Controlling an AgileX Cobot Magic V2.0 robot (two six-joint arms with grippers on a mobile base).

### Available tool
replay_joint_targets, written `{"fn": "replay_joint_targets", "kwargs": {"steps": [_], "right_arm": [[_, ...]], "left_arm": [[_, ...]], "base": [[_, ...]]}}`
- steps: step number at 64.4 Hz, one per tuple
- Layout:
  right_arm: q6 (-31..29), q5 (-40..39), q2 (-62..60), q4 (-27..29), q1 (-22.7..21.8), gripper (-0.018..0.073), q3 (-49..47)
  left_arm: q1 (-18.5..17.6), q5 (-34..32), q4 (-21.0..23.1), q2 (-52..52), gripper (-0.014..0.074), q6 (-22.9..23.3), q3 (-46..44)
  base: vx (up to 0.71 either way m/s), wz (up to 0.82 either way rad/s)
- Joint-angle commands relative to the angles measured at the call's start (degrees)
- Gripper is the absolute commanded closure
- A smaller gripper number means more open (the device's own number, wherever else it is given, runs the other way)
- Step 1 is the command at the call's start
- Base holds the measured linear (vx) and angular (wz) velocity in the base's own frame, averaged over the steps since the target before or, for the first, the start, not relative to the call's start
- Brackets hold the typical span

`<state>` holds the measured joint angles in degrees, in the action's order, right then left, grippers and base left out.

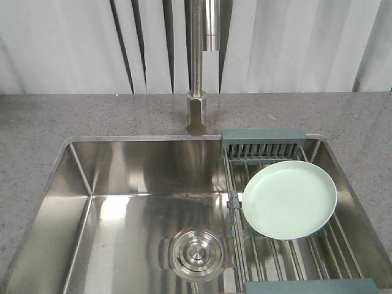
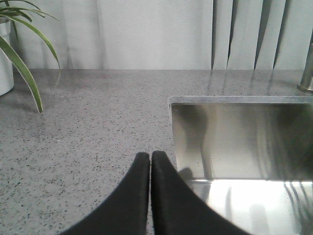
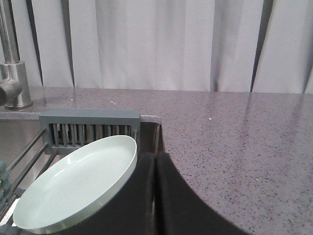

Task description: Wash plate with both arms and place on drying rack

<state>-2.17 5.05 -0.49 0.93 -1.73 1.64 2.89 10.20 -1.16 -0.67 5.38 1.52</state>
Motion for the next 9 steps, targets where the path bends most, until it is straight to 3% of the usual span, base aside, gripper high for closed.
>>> {"fn": "replay_joint_targets", "kwargs": {"steps": [1,9], "right_arm": [[0.0,-4.6,-0.8,-0.5,-0.4,0.0565,1.1],[0.0,-4.6,-0.8,-0.5,-0.4,0.0565,1.1]], "left_arm": [[0.0,-4.4,0.0,-0.9,0.0602,0.5,1.3],[0.0,-4.4,0.0,-0.9,0.0602,0.5,1.3]], "base": [[0.0,0.0],[0.0,0.0]]}}
